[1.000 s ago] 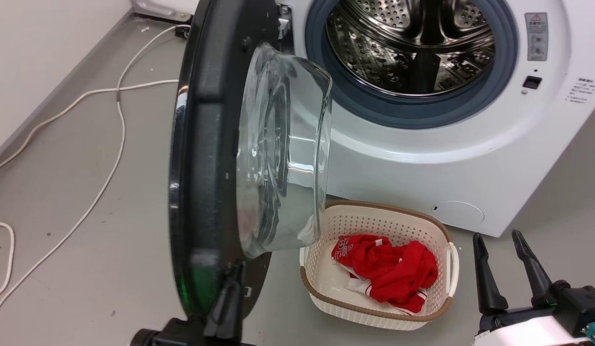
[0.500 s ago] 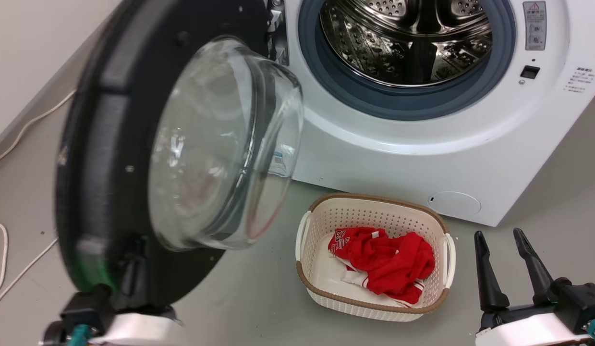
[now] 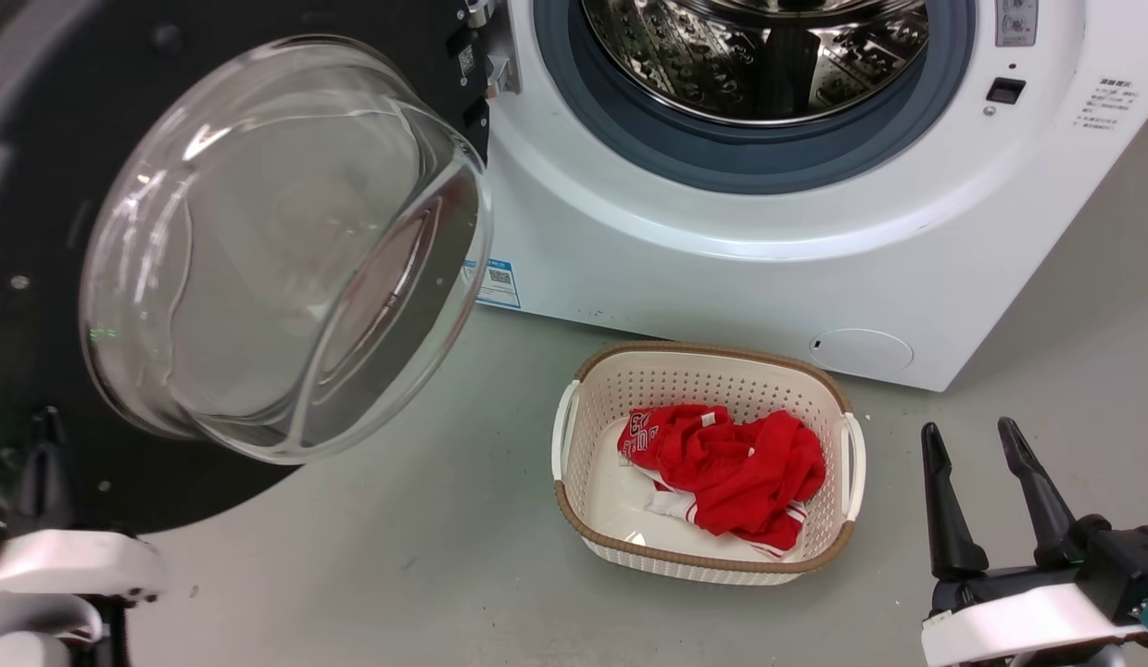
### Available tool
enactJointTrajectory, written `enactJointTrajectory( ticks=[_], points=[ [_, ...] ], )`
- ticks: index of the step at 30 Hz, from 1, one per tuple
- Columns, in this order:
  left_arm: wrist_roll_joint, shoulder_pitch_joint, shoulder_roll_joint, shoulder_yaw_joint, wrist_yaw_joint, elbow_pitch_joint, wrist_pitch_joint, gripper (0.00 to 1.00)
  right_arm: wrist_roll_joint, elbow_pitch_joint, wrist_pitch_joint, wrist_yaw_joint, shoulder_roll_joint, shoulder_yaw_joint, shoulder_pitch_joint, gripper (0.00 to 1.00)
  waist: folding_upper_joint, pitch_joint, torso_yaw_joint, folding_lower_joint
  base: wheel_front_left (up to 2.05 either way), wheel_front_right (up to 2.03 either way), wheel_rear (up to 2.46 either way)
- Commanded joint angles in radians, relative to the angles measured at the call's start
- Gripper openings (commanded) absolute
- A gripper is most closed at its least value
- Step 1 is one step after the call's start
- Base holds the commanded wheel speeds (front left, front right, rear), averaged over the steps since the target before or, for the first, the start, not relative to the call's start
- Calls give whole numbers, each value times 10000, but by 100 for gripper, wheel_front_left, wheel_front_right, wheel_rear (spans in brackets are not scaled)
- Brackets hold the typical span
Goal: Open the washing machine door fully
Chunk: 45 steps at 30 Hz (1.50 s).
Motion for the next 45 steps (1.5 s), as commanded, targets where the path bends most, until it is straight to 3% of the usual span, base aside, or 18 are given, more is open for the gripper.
enactJointTrajectory(
  ticks=[1,7,13,25,34,45],
  points=[
    [-86,-258,235,266,-20,312,-68,0,-69,-23,-12,-7,17,-23,-206,100,0,81,-38,-1,0,0,0],
    [-93,-807,575,611,-231,1129,-59,0,-123,-27,-13,-7,17,-46,-302,100,0,207,-97,-1,0,0,0],
    [149,-760,456,780,-178,1230,-59,0,-168,22,-23,-7,17,-34,-347,100,0,180,-207,-1,0,0,0],
    [780,1121,-667,1333,18,-730,-52,0,-165,222,-117,-7,19,-26,-75,100,0,-422,-464,-1,0,0,0],
    [1866,2318,-1991,338,-183,-2440,-51,0,-404,322,-24,-7,19,67,70,100,0,-942,-896,-1,0,0,0],
    [2471,1784,-2656,-1013,-1023,-2742,-50,0,-807,170,125,-7,16,70,77,100,0,-1218,-2078,-1,0,0,0]
  ],
)
